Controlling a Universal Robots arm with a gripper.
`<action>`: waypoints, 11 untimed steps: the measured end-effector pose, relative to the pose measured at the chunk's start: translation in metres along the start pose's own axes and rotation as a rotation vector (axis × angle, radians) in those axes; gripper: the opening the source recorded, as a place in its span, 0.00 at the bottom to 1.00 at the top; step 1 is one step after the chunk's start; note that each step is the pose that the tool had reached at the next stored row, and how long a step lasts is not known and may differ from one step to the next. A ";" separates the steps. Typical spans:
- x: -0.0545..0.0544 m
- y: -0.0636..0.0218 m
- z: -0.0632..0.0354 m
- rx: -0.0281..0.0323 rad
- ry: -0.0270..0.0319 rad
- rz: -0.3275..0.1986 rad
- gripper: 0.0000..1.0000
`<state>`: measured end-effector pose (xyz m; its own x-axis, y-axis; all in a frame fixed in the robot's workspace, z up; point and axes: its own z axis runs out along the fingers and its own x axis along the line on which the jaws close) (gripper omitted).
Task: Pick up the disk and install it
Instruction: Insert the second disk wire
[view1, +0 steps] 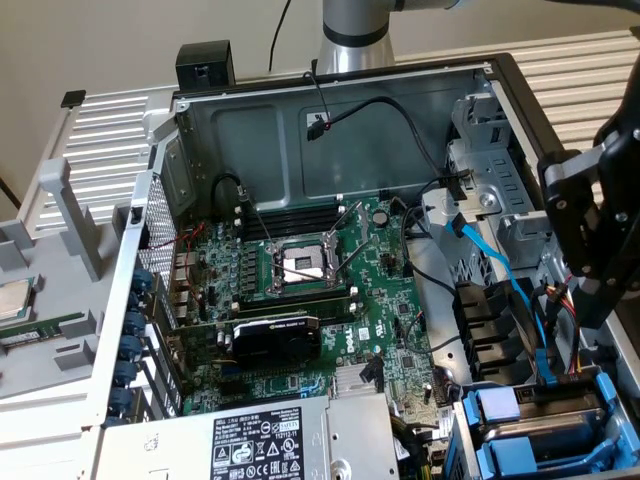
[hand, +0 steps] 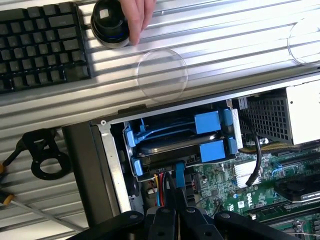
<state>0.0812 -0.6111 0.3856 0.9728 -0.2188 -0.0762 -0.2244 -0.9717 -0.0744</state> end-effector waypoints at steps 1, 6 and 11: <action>0.000 0.0000 0.0000 0.0000 0.0000 0.000 0.11; 0.000 0.0000 0.0000 0.0000 0.0000 0.000 0.11; 0.000 0.0000 0.0000 0.0000 0.0000 0.000 0.11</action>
<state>0.0812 -0.6111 0.3856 0.9728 -0.2189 -0.0762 -0.2244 -0.9716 -0.0744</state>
